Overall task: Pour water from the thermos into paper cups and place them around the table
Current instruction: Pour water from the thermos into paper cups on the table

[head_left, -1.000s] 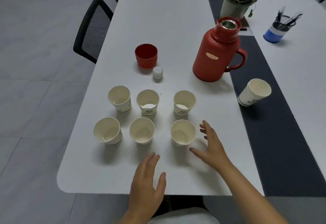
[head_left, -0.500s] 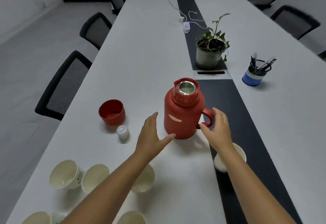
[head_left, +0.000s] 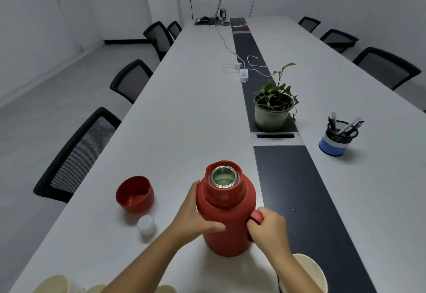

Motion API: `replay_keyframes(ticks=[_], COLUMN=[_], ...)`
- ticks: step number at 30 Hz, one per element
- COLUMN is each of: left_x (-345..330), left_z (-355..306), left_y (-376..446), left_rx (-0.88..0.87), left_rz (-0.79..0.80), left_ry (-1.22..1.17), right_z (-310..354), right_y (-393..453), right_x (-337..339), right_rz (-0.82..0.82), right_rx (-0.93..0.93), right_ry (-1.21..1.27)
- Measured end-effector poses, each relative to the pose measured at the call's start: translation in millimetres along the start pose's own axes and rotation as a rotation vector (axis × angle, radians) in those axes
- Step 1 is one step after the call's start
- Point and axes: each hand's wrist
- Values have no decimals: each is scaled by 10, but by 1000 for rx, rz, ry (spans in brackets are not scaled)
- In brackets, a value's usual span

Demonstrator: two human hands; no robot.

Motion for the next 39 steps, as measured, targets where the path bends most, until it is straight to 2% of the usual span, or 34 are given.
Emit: replay_keyframes(ticks=[3,9,14,19,28,39], left_x=[-72,-306,-680,-1128,-1379,-1475], left_z=[-31,-215,-221,-25,410,788], left_y=[-332,-1163,-1874,-2504,-3085,-3203], left_rx=[-4,-143,-195,-163,-110,19], left_rz=[-34,-56,-96,-154,-112,-41], left_ry=[-22,14,-140,-342,-521,-590], right_z=[122,366,571,706,608,557], right_y=[-365,-1326,-2143,-2769,-3345,-3396], right_x=[27,132,204,215,-149,-408], right_rz=[-77,-145,-113,-49,32,142], right_rx=[76,194,306,429,283,57], right_ry=[11,67,96,-41,-250,-372])
Point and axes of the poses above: each hand's wrist, its own y-axis towards the middle knuckle, its own x-axis out of the back of the hand, z = x × y, and after that the axes turned 15 degrees about z, right-handed
